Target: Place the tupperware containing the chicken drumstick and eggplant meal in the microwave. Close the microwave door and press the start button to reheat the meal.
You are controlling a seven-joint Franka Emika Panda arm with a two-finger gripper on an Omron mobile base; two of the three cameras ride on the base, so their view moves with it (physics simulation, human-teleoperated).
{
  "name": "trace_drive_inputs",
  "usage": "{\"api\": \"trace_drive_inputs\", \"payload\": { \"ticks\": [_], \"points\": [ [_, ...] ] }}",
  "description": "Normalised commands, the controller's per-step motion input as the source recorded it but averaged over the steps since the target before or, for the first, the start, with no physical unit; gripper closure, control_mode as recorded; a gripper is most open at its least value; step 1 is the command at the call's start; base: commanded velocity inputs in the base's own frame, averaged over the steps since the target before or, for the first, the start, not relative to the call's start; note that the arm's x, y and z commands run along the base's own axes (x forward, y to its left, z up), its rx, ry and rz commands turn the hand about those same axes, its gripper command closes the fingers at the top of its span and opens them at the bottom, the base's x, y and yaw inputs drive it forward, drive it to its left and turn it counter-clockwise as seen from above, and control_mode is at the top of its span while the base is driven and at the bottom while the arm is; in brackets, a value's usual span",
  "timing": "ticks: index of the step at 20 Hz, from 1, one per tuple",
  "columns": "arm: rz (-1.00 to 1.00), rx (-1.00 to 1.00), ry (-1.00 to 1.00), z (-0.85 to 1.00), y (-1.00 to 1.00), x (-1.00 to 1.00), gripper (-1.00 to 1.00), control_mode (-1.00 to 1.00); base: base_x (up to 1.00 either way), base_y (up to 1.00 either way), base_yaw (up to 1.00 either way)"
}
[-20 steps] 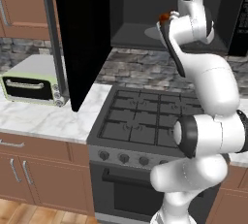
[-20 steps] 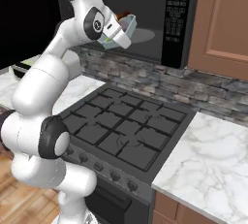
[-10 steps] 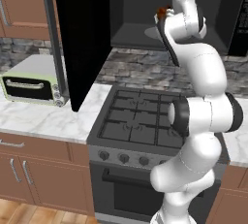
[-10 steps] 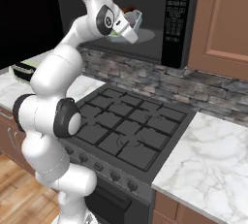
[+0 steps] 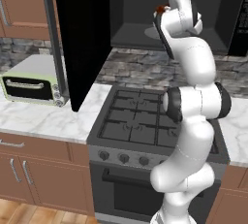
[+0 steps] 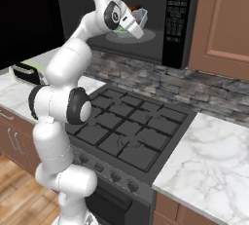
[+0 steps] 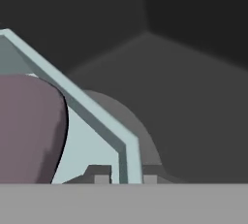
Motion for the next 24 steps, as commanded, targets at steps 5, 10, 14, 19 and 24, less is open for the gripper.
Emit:
{"api": "trace_drive_inputs", "payload": {
  "ticks": [5,10,14,19,24],
  "points": [
    [0.00,-0.07,0.03,-0.21,0.00,0.26,1.00,-1.00,0.00,0.00,0.00],
    [0.00,-0.13,0.01,-0.45,0.00,0.22,-1.00,-1.00,0.00,0.00,0.00],
    [0.00,-0.18,-0.02,-0.50,0.06,0.02,-1.00,-1.00,0.00,0.00,0.00],
    [0.00,-0.19,-0.19,-0.31,0.03,-0.14,-1.00,-1.00,0.00,0.00,0.00],
    [0.00,-0.19,-0.30,0.00,0.02,-0.63,-1.00,-1.00,0.00,0.00,0.00]
  ]
}}
